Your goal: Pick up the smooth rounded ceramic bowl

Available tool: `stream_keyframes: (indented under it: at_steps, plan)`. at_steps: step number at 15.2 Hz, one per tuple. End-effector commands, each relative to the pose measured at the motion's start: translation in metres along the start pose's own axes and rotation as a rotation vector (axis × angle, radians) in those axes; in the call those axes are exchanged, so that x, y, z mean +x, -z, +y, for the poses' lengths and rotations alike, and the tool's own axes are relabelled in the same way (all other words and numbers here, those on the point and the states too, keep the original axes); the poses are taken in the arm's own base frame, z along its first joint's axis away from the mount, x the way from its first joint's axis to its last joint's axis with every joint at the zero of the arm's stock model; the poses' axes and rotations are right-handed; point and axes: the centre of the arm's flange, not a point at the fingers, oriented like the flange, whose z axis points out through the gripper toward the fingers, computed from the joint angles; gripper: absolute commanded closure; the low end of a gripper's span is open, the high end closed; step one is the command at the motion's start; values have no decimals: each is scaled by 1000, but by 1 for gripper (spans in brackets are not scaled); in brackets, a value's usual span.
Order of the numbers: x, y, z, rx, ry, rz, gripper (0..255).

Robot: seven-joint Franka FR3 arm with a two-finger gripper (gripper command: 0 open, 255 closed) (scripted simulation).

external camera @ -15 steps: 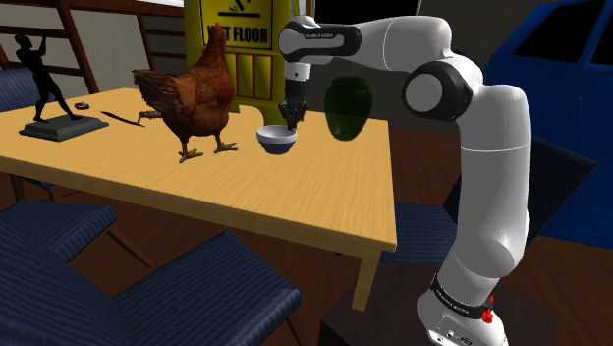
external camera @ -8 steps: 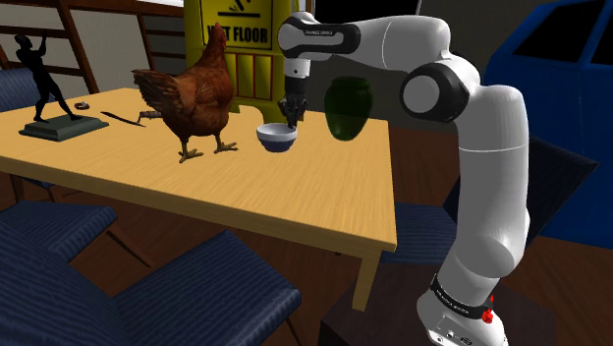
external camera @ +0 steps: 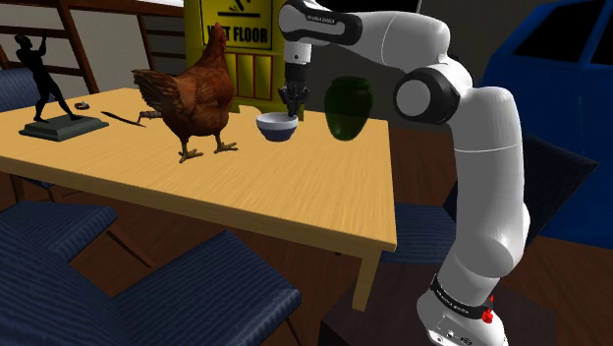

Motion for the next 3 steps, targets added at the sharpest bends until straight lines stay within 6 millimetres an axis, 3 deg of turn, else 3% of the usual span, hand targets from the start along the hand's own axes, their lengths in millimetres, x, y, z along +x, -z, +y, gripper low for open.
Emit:
stream_keyframes:
  at_steps: [1, 3]
  plan:
    - [-1, 10, -2, 0, 0, 0, 255]
    - [-1, 11, -2, 0, 0, 0, 255]
